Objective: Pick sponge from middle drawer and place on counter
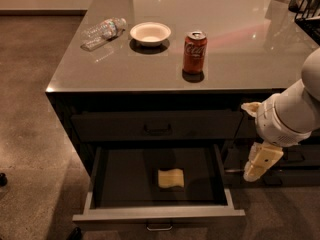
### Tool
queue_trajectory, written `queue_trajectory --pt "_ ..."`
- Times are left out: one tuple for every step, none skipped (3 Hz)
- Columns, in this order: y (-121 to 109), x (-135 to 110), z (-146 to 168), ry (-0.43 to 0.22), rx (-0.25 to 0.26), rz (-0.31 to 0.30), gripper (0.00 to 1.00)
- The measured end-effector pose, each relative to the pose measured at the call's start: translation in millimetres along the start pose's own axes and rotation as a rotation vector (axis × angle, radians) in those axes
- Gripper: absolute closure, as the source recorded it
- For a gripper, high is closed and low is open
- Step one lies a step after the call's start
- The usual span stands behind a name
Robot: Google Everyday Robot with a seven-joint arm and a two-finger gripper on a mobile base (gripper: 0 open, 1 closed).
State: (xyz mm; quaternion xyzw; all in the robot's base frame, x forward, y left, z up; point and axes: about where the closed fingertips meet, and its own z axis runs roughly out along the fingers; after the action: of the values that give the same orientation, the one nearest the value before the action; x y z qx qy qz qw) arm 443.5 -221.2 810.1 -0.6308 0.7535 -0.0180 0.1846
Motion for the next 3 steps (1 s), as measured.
queue_trajectory --pt "1.3 -4.6 33.4 -0.037 -0.097 -0.045 0.0" --pt "19.3 -3.5 104.3 -0.078 -0.232 -0.091 0.0" --pt "47.3 6.7 177.7 -0.138 -0.257 -0.067 0.0"
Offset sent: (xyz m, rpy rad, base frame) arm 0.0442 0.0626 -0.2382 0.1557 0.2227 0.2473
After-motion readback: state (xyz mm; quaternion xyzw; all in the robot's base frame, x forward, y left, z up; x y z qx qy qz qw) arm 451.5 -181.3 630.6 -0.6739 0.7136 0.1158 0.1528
